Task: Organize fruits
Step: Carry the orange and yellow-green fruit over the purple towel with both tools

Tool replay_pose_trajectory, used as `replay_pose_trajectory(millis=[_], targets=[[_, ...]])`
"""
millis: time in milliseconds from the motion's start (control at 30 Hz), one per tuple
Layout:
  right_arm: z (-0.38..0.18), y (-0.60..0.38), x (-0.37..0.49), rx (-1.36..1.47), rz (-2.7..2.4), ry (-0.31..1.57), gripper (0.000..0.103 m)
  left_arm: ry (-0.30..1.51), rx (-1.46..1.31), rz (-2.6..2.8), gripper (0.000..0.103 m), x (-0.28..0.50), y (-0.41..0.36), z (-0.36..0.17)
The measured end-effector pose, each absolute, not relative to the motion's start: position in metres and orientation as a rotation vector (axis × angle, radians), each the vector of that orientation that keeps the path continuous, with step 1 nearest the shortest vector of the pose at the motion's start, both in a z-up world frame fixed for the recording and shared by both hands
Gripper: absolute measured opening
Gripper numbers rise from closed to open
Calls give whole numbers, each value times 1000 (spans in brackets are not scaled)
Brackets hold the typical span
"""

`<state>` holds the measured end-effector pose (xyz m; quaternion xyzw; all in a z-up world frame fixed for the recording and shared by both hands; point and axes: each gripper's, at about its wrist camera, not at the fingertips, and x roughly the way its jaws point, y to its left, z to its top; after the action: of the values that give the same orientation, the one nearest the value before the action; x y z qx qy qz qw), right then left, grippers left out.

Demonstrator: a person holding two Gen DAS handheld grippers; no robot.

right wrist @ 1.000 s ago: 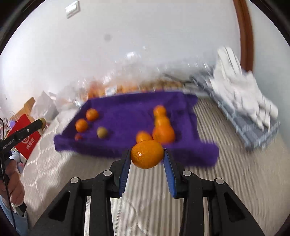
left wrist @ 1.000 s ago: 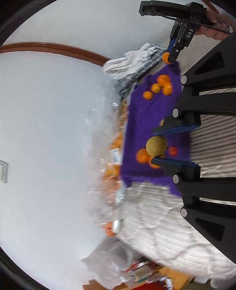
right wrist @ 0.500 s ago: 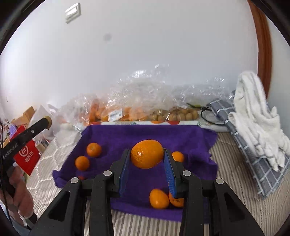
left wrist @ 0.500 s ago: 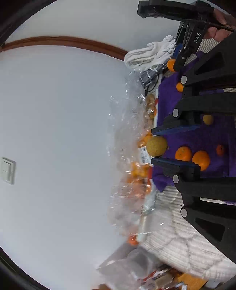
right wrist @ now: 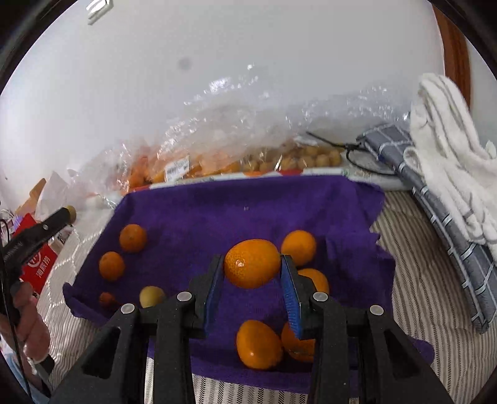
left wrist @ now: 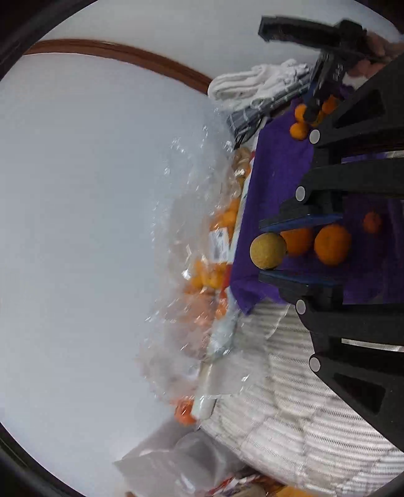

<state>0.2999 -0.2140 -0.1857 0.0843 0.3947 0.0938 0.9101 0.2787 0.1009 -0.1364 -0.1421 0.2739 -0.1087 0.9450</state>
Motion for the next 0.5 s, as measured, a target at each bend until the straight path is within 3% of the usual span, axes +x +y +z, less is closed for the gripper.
replay_pose_trajectory(millis=[500], targets=[[-195, -195, 296, 35, 186, 869, 37, 738, -162, -332, 24, 286, 42, -171]])
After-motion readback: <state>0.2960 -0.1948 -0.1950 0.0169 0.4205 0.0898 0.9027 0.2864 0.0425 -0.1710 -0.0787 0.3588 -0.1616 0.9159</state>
